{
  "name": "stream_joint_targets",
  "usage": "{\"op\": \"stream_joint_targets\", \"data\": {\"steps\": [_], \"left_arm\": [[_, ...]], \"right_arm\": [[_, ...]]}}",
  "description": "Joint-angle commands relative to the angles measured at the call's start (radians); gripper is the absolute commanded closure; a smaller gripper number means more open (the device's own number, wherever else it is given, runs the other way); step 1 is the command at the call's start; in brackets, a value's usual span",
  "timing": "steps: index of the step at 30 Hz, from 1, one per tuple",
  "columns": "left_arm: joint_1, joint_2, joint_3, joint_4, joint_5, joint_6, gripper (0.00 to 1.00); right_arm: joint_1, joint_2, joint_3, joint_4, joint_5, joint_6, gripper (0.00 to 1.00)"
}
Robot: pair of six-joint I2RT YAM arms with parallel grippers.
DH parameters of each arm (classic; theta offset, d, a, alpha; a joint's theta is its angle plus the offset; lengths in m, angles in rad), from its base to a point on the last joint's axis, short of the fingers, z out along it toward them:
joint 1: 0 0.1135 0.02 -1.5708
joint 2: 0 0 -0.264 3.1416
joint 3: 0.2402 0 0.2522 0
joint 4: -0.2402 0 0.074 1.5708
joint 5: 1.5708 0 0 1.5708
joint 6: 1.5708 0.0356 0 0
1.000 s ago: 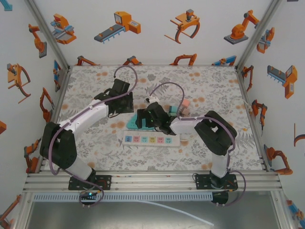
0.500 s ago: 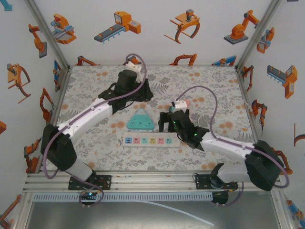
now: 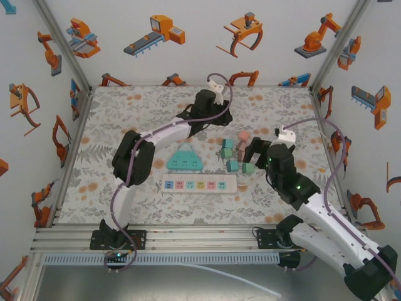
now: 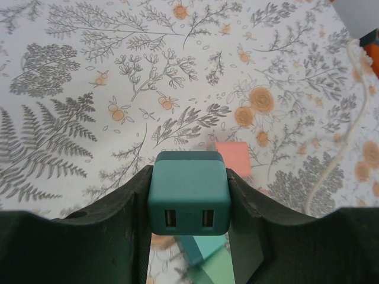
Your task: Pull the plug off the socket
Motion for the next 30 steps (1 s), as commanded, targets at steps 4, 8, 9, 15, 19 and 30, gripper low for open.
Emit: {"op": "stream_joint_targets", "data": {"steps": [4,8,9,15,19,30], "left_arm": [[-0.007,0.131,0.124,0.064,0.053,0.014,0.81],[-0.013,0.170,0.132,0.060,0.047,0.012,0.79],[-0.014,0.179,0.131,0.060,0.048,0.011,0.78],[-0.017,0.204,0.097,0.078,0.058,0.000,0.69],[-0.023,0.197,0.064,0.086,0.063,-0.005,0.60],[-0.026,0.092,-0.054,0.172,0.032,0.007,0.33]], "right_arm": [[-0.012,-0.045,-0.039,-0.091,0.011,0.021,0.00],[-0.015,-0.048,-0.041,-0.107,0.014,0.016,0.01],[-0.016,-0.048,-0.042,-0.107,0.013,0.018,0.01],[-0.018,-0.051,-0.045,-0.119,0.016,0.019,0.01],[-0.019,-0.066,-0.045,-0.138,0.019,0.023,0.01],[-0.020,-0.089,-0.036,-0.185,0.024,0.065,0.01]]}}
